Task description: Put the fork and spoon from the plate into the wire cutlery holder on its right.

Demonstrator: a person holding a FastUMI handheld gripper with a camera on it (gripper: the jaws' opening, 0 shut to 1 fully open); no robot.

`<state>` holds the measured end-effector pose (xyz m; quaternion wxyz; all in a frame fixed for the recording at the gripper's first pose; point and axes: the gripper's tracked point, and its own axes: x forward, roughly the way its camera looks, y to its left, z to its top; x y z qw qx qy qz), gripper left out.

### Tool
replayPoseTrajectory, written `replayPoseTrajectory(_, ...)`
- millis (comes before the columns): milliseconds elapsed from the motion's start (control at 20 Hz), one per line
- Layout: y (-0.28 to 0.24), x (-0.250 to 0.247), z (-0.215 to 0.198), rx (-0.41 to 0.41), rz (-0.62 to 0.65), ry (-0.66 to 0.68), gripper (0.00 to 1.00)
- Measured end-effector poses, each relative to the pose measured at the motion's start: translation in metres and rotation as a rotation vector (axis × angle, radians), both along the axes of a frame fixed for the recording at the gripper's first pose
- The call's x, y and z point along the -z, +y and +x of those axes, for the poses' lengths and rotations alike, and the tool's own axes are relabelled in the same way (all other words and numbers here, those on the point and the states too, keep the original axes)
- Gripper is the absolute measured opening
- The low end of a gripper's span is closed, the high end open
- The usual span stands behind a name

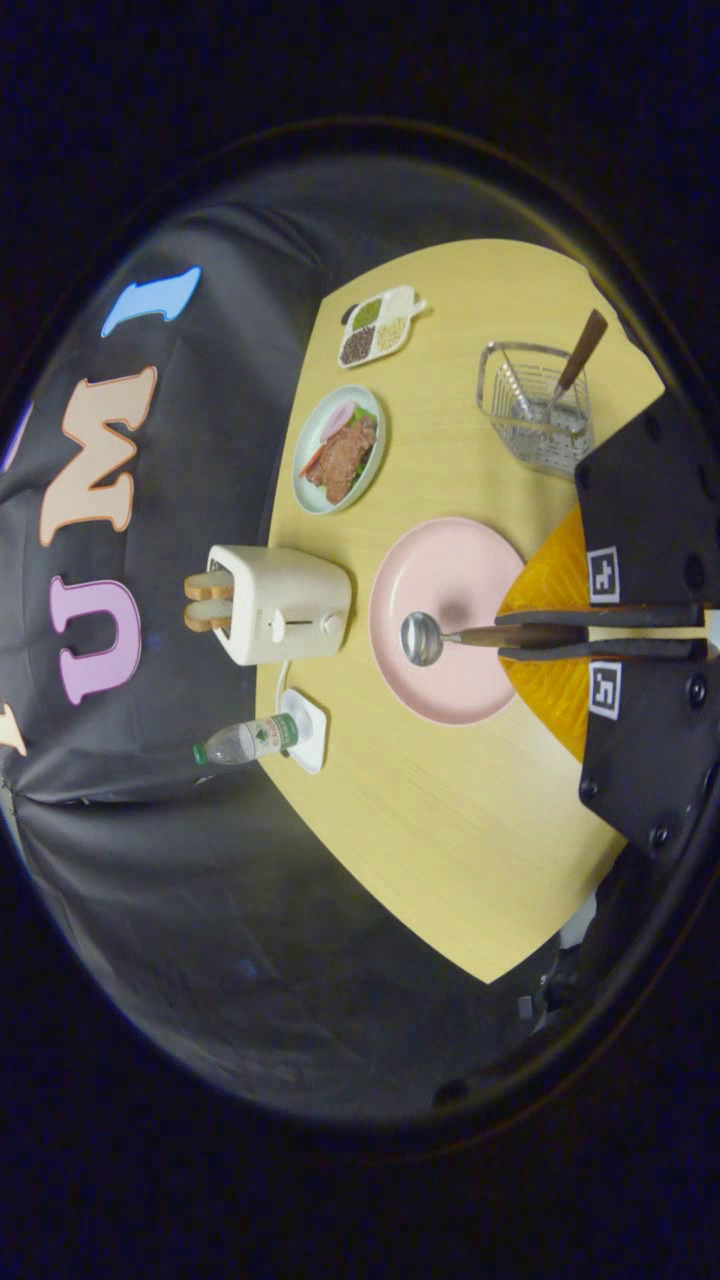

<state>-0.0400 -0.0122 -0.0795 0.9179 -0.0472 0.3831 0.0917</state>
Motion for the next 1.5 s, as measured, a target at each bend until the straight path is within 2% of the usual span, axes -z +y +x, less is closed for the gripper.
replayPoseTrajectory(200,-0.035,-0.028,-0.021,0.051,-0.001,0.033,0.07)
replayPoseTrajectory(400,-0.081,-0.052,-0.045,0.154,0.036,0.089,0.07)
replayPoseTrajectory(650,-0.147,-0.072,-0.063,0.223,-0.053,0.150,0.07)
replayPoseTrajectory(850,-0.176,-0.067,-0.064,0.232,-0.104,0.221,0.07)
replayPoseTrajectory(1150,-0.178,-0.037,-0.058,0.211,-0.119,0.335,0.07)
replayPoseTrajectory(1300,-0.178,-0.029,-0.047,0.196,-0.144,0.346,0.09)
replayPoseTrajectory(1500,-0.168,-0.029,-0.038,0.201,-0.100,0.343,0.12)
